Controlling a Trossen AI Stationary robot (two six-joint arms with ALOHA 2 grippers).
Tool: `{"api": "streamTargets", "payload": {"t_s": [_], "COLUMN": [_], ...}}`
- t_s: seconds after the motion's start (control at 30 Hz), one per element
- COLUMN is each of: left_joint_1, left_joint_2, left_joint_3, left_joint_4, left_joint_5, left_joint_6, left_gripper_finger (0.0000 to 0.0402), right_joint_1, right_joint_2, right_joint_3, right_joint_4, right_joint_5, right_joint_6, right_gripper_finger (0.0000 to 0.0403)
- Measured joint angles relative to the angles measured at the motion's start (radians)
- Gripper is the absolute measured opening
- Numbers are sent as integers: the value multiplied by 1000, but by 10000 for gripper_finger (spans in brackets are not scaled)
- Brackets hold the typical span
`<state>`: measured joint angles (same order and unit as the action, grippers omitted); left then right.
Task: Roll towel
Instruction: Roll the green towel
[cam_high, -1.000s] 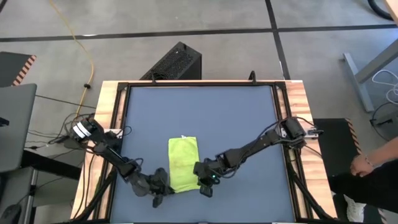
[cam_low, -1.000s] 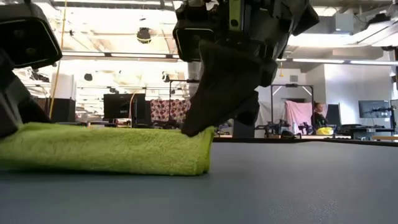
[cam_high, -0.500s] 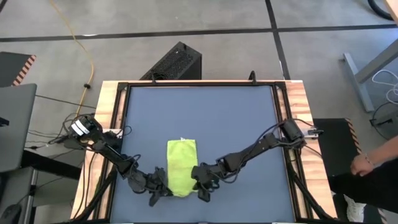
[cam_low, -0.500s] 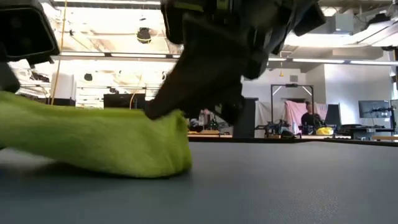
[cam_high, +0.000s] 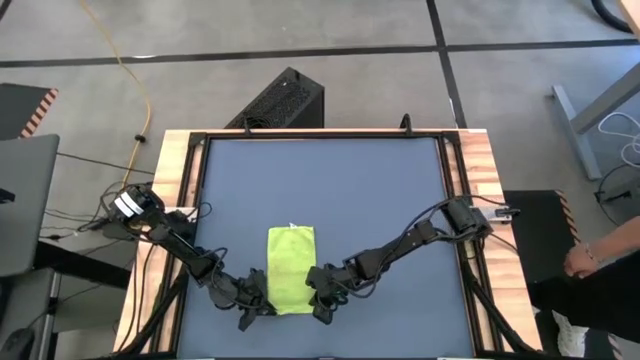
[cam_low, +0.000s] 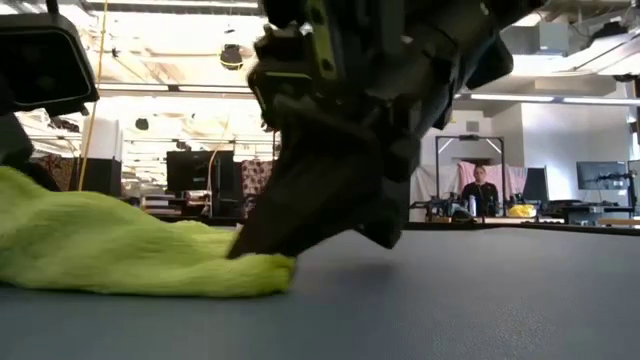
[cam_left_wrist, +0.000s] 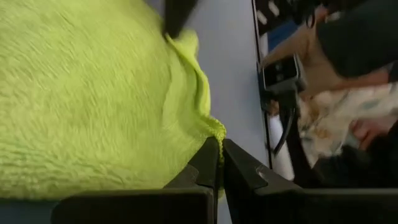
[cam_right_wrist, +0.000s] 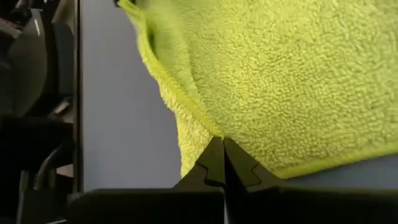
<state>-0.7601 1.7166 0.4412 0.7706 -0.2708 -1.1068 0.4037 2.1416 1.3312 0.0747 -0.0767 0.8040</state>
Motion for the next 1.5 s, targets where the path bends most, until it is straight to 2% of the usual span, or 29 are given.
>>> {"api": "streamTargets", "payload": {"t_s": [0.17,0.33,0.63,0.73,0.8,0.93,1.03,1.13,1.2,1.3,1.4,1.5], "left_joint_1": [-7,-8,-16,-22,-39,-92,-137,-162,-155,-96,-13,44], "left_joint_2": [0,-1,-15,-71,-141,-307,-404,-446,-438,-385,-315,-238], "left_joint_3": [0,1,1,1,-5,-8,-5,3,8,8,8,8], "left_joint_4": [-12,-37,-68,-158,-288,-533,-576,-502,-424,-326,-219,-122], "left_joint_5": [-24,-3,47,68,66,-48,-198,-349,-381,-306,-123,14], "left_joint_6": [-48,-119,-203,-202,-188,-162,-33,245,443,615,647,648], "left_gripper_finger": [0,9,89,119,131,139,138,136,135,135,135,132], "right_joint_1": [10,6,6,6,6,6,7,7,7,7,6,5], "right_joint_2": [20,20,20,20,20,20,21,21,21,21,22,22], "right_joint_3": [41,54,53,53,53,52,52,51,51,51,51,51], "right_joint_4": [-49,-122,-127,-129,-130,-131,-132,-129,-126,-125,-123,-123], "right_joint_5": [24,27,30,30,31,33,46,60,63,75,75,75], "right_joint_6": [4,18,29,31,34,37,37,37,37,37,37,45], "right_gripper_finger": [10,11,11,11,11,11,11,11,11,11,11,11]}}
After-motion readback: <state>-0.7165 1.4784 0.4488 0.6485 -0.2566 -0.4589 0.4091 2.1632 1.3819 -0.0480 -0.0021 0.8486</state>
